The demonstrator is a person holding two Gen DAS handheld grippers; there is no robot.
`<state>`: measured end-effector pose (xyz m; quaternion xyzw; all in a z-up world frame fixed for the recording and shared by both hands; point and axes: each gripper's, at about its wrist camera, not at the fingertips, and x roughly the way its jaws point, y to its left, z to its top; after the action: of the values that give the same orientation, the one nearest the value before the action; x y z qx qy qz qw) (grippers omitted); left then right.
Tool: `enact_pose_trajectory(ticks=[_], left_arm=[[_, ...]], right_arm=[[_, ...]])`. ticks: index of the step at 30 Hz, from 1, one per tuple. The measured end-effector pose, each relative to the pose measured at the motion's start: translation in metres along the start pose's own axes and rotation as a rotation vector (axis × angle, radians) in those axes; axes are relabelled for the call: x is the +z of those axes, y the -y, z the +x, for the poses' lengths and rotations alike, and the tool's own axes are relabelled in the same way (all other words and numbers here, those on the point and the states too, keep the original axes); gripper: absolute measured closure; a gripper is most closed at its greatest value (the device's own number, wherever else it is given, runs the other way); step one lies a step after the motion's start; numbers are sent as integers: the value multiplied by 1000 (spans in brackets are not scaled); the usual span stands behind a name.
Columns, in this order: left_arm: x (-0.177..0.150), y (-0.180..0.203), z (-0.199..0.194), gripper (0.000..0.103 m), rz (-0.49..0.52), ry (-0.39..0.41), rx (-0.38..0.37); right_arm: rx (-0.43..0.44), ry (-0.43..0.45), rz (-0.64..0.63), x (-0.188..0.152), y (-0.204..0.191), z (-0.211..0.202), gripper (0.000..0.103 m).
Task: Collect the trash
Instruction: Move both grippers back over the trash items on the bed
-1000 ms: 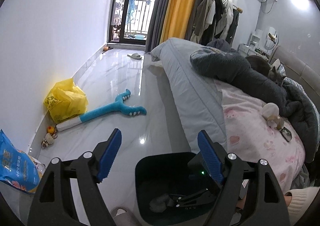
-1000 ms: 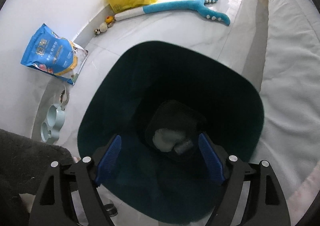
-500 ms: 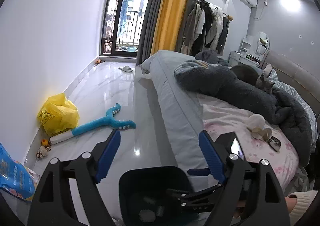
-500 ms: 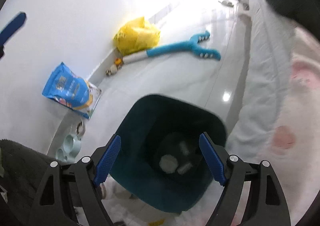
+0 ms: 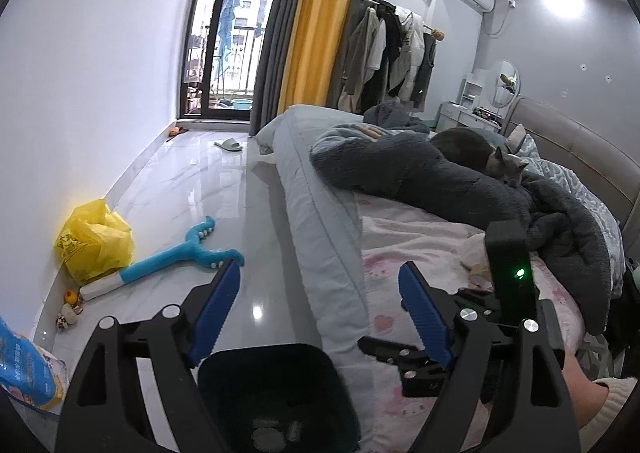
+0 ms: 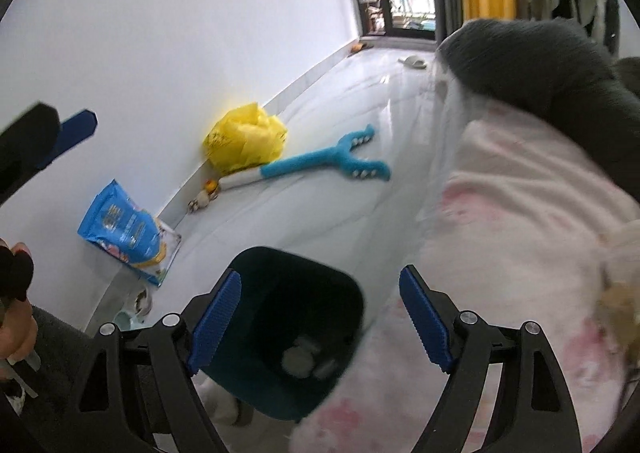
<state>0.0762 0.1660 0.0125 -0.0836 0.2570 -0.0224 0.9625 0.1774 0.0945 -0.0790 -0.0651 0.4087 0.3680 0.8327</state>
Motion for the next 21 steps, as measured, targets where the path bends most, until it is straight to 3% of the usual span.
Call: enact_pose_trajectory(ticks=[17,21], left_arm=[[8,71,42,19,53,-35,-105],[1,89,57,19,103,-61,-111]], right_arm=[[-171,115,-17,-26,78,-88,17],[-205,145,-11,-37,102,-109,16]])
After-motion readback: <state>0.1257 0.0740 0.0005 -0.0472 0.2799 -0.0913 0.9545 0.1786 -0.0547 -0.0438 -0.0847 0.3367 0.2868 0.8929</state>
